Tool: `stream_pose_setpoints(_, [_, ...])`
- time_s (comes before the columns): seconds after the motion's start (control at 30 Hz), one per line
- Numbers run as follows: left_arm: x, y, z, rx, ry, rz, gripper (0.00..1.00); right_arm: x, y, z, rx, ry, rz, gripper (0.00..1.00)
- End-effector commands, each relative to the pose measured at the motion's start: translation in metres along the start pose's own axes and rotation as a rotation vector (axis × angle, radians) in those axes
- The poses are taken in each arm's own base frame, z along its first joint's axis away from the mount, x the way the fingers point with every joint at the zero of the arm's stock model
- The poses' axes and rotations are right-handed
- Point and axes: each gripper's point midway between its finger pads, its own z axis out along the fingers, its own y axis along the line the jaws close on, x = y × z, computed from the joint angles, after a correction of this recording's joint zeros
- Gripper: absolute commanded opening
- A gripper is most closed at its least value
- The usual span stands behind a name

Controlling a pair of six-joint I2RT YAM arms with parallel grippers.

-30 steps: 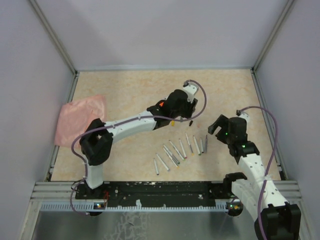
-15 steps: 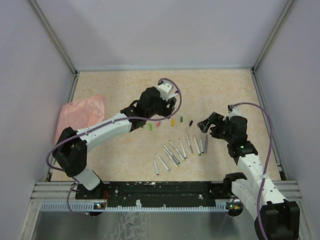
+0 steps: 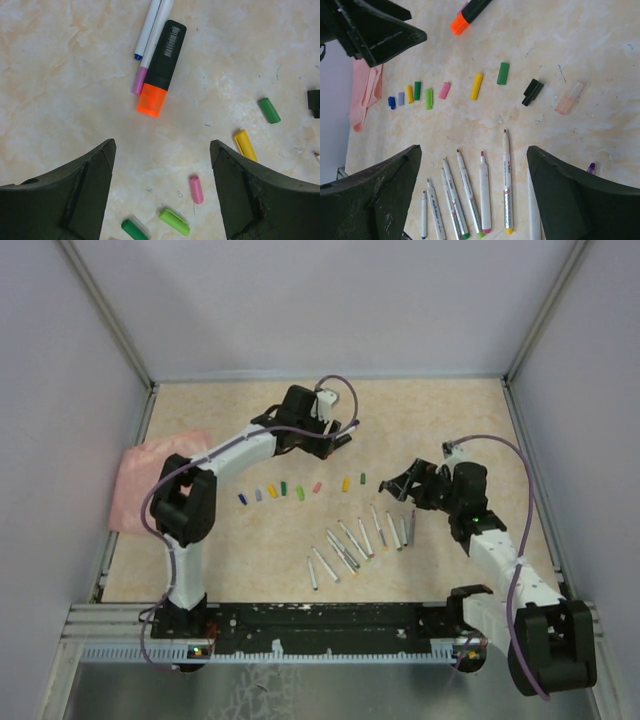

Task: Open the pen caps
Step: Pick up the pen from the center of the board.

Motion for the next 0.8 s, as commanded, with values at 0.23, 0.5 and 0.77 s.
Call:
stream_pose_setpoints(0.23, [0.025,0.010,0.052,0.060,0.205,0.170,0.80,-0.040,0.027,0.010,-0.086,-0.053,-0.097,0.87])
stream_pose_setpoints(0.5, [0.027,0.009,0.074,0.082,0.210,0.185,0.71,-0.039,0.024,0.014,-0.087,-0.041,-0.089,0.87])
stream_pose_setpoints(0.77, [0.030,0.009,0.085,0.093,0.219,0.174,0.57,-0.039,0.023,0.015,-0.077,-0.041,-0.091,0.87])
